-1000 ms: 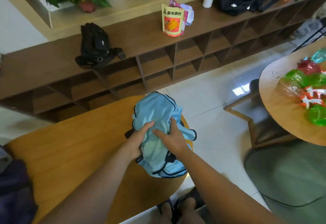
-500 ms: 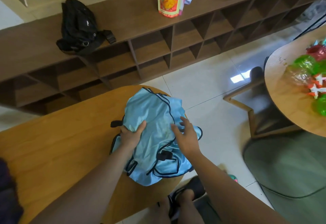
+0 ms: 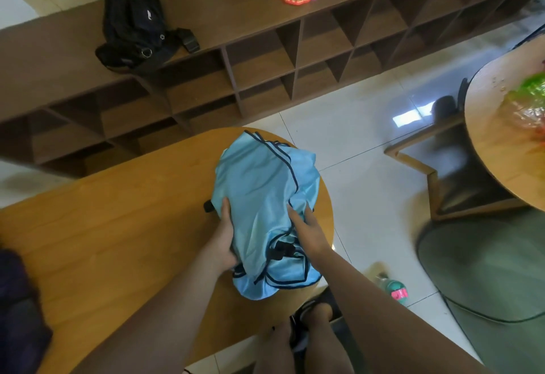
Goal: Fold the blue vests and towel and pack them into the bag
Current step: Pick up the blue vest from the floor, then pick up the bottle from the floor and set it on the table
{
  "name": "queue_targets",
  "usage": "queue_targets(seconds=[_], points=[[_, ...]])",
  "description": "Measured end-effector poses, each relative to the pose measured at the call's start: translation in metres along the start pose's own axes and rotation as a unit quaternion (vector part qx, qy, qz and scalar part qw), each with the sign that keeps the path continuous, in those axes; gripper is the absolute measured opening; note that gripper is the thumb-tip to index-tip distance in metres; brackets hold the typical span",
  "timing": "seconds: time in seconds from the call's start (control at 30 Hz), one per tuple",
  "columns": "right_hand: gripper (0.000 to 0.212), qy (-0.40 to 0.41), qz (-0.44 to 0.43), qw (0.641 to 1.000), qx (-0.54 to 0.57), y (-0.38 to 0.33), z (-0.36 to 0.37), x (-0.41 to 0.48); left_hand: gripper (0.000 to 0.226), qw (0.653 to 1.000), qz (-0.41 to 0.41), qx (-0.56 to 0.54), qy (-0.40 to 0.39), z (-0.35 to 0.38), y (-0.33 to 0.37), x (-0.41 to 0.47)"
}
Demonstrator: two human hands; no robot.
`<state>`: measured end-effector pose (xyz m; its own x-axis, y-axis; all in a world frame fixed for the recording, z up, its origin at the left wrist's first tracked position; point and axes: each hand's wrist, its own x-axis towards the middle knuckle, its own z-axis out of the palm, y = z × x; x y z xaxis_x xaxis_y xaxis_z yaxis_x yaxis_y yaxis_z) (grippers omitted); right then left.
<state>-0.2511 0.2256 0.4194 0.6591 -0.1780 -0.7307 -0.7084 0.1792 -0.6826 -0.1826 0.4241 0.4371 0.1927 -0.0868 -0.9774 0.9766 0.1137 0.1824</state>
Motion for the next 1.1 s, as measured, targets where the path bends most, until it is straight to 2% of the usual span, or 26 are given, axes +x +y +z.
queue_targets(seconds=[0.1,0.13,0.2,0.27,0.33,0.43,0.57,0.7,0.8,0.97,1.1], points=[[0.057,-0.032,-0.008,0.999,0.007,-0.003,0.010,0.000,0.101,0.999,-0.005,-0.028,-0.034,-0.001,-0.007,-0.001],[0.054,-0.033,-0.006,0.999,0.003,-0.001,0.008,0.003,0.101,0.999,-0.005,-0.032,-0.034,-0.005,-0.006,0.000],[0.035,-0.025,-0.003,1.000,-0.003,-0.006,0.001,0.000,0.105,0.999,0.001,0.000,-0.037,-0.010,0.000,-0.002],[0.027,0.002,-0.007,1.000,-0.021,-0.011,-0.010,-0.004,0.111,0.998,0.012,0.060,0.027,-0.016,0.005,-0.005],[0.037,0.033,-0.012,0.998,-0.047,-0.011,-0.024,-0.009,0.112,0.980,0.067,0.139,0.121,-0.024,0.008,-0.008],[0.067,0.078,-0.011,0.992,-0.103,-0.007,-0.049,-0.020,0.110,0.913,0.215,0.272,0.213,-0.027,0.015,-0.021],[0.072,0.114,-0.016,0.988,-0.102,0.000,-0.092,-0.041,0.083,0.806,0.315,0.422,0.270,0.001,0.027,-0.041],[0.065,0.141,0.004,0.986,-0.083,0.018,-0.138,-0.052,0.055,0.751,0.417,0.460,0.223,0.078,0.015,-0.058],[0.061,0.166,0.014,0.985,-0.055,0.032,-0.177,-0.062,0.032,0.734,0.459,0.482,0.138,0.148,-0.011,-0.066],[0.048,0.207,0.035,0.978,0.002,0.072,-0.259,-0.075,0.020,0.708,0.427,0.562,0.025,0.252,-0.080,-0.044],[0.032,0.250,0.065,0.966,0.023,0.123,-0.327,-0.085,0.016,0.718,0.376,0.586,-0.012,0.315,-0.140,-0.004]])
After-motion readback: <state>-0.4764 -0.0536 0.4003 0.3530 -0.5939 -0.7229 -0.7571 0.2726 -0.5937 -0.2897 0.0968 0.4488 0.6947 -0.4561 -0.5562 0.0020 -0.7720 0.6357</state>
